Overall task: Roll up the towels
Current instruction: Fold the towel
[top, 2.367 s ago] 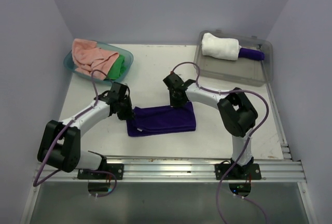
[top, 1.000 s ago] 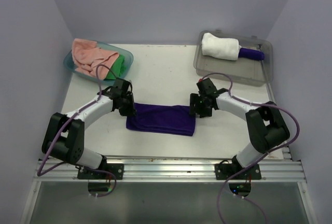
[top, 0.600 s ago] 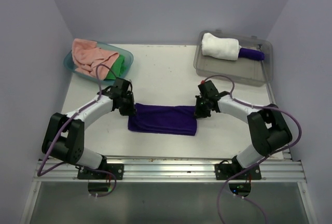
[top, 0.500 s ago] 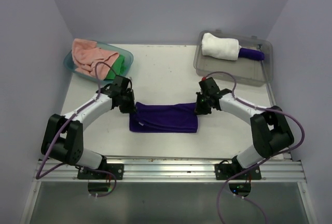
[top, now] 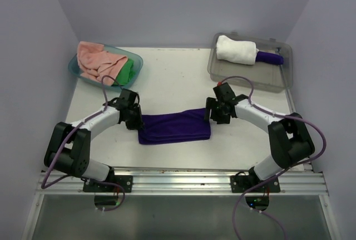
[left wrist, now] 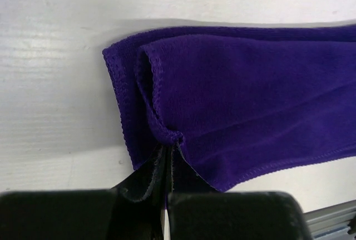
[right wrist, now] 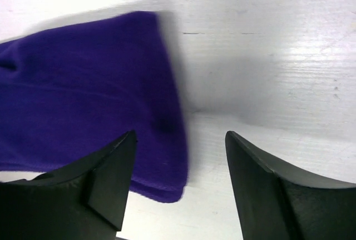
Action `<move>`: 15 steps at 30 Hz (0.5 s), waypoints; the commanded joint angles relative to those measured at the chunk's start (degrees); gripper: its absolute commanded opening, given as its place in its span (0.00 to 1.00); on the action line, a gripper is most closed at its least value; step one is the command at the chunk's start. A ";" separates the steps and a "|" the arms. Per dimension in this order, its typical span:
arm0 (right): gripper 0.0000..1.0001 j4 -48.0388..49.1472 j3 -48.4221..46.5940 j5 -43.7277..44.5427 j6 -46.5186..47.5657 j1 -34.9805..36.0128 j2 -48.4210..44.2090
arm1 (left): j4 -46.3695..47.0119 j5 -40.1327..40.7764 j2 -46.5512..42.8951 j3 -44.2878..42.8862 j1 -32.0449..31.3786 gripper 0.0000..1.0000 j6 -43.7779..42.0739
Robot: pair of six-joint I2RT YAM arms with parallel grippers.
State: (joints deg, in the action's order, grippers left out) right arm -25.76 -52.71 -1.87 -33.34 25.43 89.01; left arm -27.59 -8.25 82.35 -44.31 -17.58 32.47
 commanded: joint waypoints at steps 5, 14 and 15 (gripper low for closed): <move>0.70 -2.71 -2.05 4.06 1.44 -0.21 -2.17 | -0.26 3.94 -3.50 -0.85 0.97 0.00 1.19; 0.52 -2.28 -6.61 2.04 1.44 0.49 -2.36 | -4.13 3.34 -5.88 -1.12 0.97 0.09 1.46; 0.50 -2.28 -7.40 2.04 1.61 0.76 -1.92 | -4.66 3.42 -5.88 -1.21 0.97 0.18 1.46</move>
State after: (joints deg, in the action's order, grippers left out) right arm -28.18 -56.69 0.49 -32.53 25.52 88.33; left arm -30.06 -5.50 77.69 -43.94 -17.19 33.39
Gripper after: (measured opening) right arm 0.523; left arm 0.122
